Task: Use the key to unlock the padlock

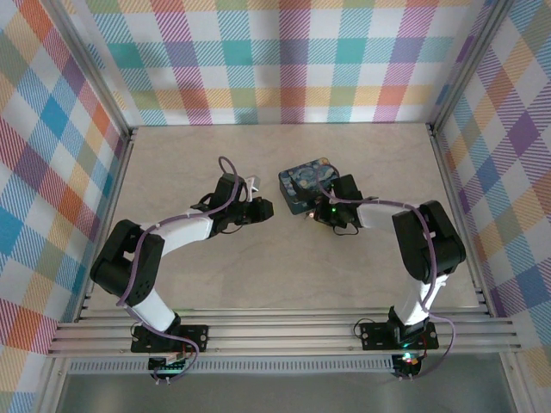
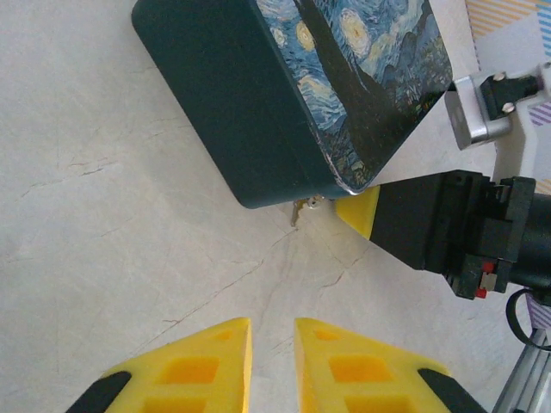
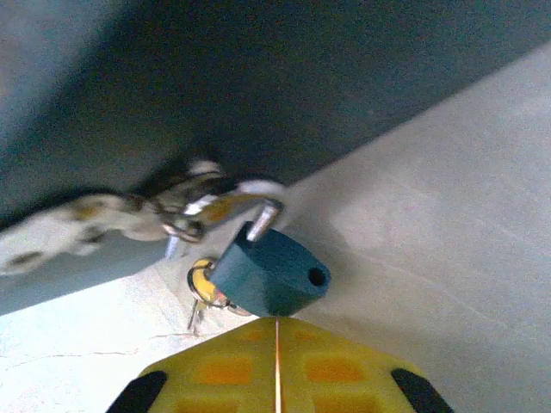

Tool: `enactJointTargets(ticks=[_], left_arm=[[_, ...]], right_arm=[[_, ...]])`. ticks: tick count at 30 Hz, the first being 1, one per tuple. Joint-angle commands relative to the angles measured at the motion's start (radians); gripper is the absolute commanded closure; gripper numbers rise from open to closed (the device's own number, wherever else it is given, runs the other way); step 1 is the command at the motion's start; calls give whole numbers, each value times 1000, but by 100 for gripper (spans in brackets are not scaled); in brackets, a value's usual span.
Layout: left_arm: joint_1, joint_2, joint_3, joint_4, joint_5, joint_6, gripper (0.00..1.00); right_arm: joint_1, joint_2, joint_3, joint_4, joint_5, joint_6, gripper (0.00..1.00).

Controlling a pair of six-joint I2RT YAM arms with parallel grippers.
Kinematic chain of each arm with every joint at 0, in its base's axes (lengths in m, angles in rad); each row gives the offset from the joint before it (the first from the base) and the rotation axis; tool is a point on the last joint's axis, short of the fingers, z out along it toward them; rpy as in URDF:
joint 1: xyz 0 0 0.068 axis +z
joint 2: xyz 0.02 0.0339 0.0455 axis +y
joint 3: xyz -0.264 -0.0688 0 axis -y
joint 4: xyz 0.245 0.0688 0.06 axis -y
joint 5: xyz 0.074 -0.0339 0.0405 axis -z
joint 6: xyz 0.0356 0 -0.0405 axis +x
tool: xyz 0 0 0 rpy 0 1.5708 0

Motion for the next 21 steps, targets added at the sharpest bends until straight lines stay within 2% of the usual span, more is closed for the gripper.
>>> enactJointTargets(ticks=[1, 8, 10, 14, 21], left_arm=[[5, 18, 31, -21, 8, 20, 80], [6, 34, 70, -44, 27, 35, 80], [7, 38, 83, -59, 30, 46, 80], [12, 50, 106, -92, 50, 61, 80], [19, 61, 153, -180, 80, 107, 80]], right_arm=[[6, -50, -11, 58, -21, -58, 94], [-12, -156, -109, 109, -8, -13, 90], [-21, -161, -139, 158, -11, 15, 75], [-26, -106, -146, 260, -72, 10, 52], [-25, -11, -180, 462, -110, -84, 46]])
